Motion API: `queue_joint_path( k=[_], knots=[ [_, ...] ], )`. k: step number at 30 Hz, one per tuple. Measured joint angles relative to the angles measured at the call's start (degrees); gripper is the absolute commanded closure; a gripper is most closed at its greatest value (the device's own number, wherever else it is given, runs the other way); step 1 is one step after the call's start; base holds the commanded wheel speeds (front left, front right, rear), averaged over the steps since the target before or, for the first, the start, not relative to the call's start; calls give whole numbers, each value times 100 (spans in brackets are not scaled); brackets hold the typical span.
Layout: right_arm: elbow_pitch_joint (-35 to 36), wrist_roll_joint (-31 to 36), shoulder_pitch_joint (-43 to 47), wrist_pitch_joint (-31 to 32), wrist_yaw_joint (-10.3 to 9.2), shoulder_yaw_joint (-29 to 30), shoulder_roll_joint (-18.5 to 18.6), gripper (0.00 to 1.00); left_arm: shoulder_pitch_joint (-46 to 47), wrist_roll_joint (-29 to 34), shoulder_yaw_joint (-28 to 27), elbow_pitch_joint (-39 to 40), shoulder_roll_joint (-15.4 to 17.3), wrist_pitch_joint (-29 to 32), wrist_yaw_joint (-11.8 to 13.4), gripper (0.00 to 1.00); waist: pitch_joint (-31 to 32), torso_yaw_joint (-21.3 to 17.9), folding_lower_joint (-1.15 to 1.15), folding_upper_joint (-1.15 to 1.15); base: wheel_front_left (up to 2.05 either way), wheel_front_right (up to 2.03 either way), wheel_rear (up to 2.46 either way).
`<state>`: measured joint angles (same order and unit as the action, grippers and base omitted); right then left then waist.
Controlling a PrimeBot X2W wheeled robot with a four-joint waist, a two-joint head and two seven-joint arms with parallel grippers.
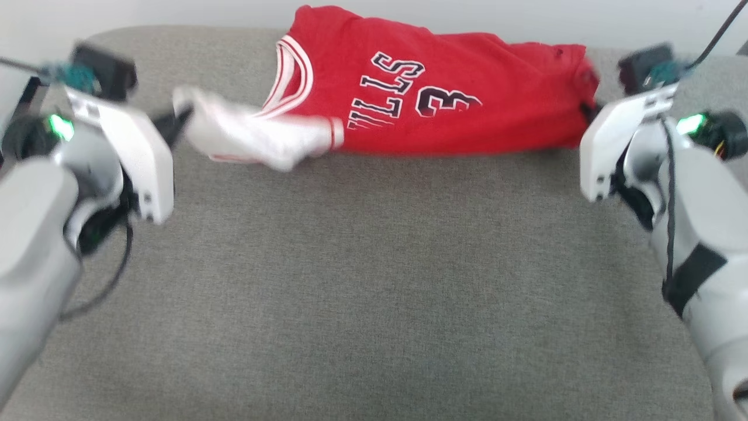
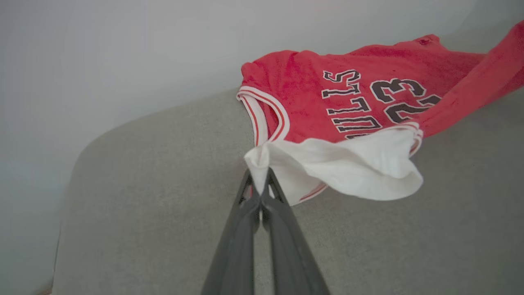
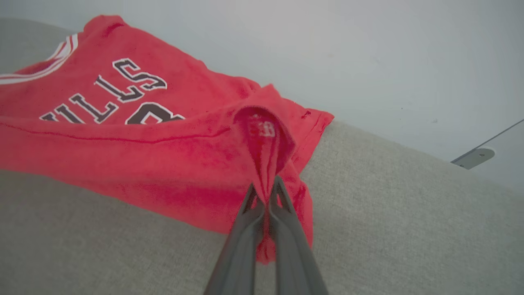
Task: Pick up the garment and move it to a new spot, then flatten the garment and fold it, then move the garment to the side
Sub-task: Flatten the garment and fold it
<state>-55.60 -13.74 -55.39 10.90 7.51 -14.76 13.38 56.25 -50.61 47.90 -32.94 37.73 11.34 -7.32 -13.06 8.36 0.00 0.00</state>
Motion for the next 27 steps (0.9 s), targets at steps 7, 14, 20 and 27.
queue_joint_path(
  k=[7, 14, 20, 27],
  knots=[
    [1349, -1036, 1158, 1105, 0, -906, 587, 100, -1319, -955, 94, 1336, 588, 1171, 397, 100, 200, 14, 0, 0, 0, 0, 0],
    [3316, -1967, 2333, 2261, 0, -1344, 1537, 100, -2366, -1361, 188, 3074, 1349, 1785, 1338, 100, 299, 42, 0, 0, 0, 0, 0],
    [4778, -2522, 3273, 3078, 0, -1376, 2295, 100, -3098, -1701, 197, 4248, 1845, 1959, 2075, 100, 317, 31, 0, 0, 0, 0, 0],
    [5793, -3069, 4147, 3635, -1, -1233, 2903, 100, -3736, -2011, 331, 5157, 2240, 2221, 2762, 100, 303, -12, 0, 0, 0, 0, 0]
  ],
)
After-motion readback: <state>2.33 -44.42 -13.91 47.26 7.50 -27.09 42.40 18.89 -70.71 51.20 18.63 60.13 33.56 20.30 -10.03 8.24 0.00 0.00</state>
